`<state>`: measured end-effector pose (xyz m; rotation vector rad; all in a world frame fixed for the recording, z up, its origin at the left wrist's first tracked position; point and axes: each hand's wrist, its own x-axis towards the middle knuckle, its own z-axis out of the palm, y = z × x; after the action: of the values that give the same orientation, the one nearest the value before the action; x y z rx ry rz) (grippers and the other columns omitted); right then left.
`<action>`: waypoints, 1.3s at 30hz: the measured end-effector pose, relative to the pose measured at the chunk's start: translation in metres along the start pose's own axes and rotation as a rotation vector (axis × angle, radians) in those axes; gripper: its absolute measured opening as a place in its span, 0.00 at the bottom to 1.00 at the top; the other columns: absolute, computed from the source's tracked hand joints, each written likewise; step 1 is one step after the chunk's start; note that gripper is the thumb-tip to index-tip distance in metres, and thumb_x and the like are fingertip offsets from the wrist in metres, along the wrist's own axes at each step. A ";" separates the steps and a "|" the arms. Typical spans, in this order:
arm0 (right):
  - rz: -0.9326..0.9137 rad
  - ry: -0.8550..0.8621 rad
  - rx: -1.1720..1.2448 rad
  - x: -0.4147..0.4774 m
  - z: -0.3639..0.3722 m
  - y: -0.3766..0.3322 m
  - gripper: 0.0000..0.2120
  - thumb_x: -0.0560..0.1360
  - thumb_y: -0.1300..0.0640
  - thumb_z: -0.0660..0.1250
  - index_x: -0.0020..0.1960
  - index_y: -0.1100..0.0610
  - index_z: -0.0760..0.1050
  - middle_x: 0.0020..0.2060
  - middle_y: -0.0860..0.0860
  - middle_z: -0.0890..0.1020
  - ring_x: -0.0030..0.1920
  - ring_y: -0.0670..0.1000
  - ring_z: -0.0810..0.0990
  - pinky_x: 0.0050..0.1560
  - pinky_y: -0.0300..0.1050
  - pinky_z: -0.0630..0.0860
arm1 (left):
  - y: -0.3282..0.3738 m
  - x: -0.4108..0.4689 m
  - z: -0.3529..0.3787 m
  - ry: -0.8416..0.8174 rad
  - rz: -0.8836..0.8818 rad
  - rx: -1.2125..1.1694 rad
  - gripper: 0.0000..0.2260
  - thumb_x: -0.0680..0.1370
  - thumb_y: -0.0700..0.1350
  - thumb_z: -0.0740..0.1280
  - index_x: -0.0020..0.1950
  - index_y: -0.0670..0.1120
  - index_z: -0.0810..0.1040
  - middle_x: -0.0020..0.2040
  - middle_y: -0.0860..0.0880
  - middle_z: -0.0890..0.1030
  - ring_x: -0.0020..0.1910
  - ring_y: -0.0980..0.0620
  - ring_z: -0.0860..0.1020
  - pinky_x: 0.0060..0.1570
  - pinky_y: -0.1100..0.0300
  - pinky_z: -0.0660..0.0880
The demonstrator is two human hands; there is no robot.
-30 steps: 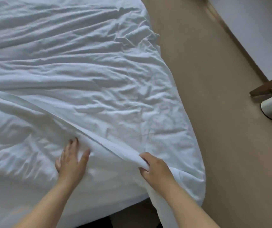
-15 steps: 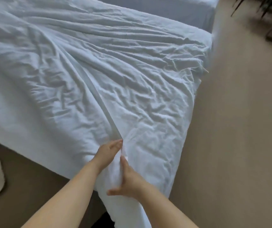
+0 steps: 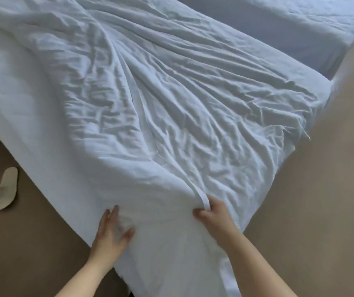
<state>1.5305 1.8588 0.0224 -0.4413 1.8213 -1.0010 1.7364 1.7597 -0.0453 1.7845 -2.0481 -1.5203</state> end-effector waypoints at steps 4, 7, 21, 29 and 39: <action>-0.206 -0.042 -0.171 0.031 -0.054 -0.040 0.17 0.69 0.75 0.56 0.40 0.57 0.76 0.31 0.50 0.75 0.28 0.40 0.72 0.32 0.34 0.69 | 0.034 -0.006 0.047 0.035 -0.028 -0.152 0.51 0.59 0.65 0.65 0.75 0.51 0.46 0.76 0.49 0.49 0.75 0.52 0.52 0.69 0.59 0.54; -0.409 -0.045 -0.310 0.048 -0.114 -0.083 0.16 0.70 0.75 0.57 0.41 0.56 0.75 0.30 0.50 0.73 0.25 0.40 0.69 0.28 0.30 0.65 | 0.075 -0.010 0.084 0.135 0.067 -0.031 0.40 0.73 0.52 0.69 0.75 0.53 0.46 0.76 0.53 0.49 0.75 0.55 0.50 0.69 0.61 0.52; 0.026 0.079 -0.648 0.187 -0.365 -0.004 0.30 0.71 0.64 0.69 0.70 0.63 0.61 0.62 0.60 0.72 0.62 0.57 0.72 0.57 0.45 0.67 | 0.181 -0.002 0.241 0.048 -0.071 0.538 0.47 0.68 0.66 0.63 0.74 0.53 0.36 0.75 0.52 0.36 0.75 0.52 0.39 0.72 0.56 0.52; 0.113 0.037 -0.674 0.174 -0.351 0.066 0.33 0.73 0.60 0.68 0.73 0.58 0.57 0.67 0.55 0.69 0.64 0.57 0.70 0.52 0.42 0.67 | 0.157 -0.022 0.270 0.267 -0.215 0.061 0.46 0.68 0.49 0.74 0.76 0.45 0.47 0.76 0.44 0.46 0.75 0.45 0.51 0.69 0.53 0.58; 0.033 0.056 -0.553 0.130 -0.368 0.067 0.28 0.76 0.61 0.64 0.73 0.59 0.58 0.71 0.57 0.64 0.69 0.56 0.65 0.65 0.45 0.63 | 0.168 -0.031 0.277 0.334 -0.496 -0.697 0.22 0.76 0.45 0.66 0.66 0.37 0.68 0.63 0.40 0.74 0.62 0.41 0.71 0.54 0.58 0.65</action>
<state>1.1557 1.9733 -0.0368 -0.7162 2.1421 -0.4757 1.4627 1.9344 -0.0622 2.0884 -0.8017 -1.5982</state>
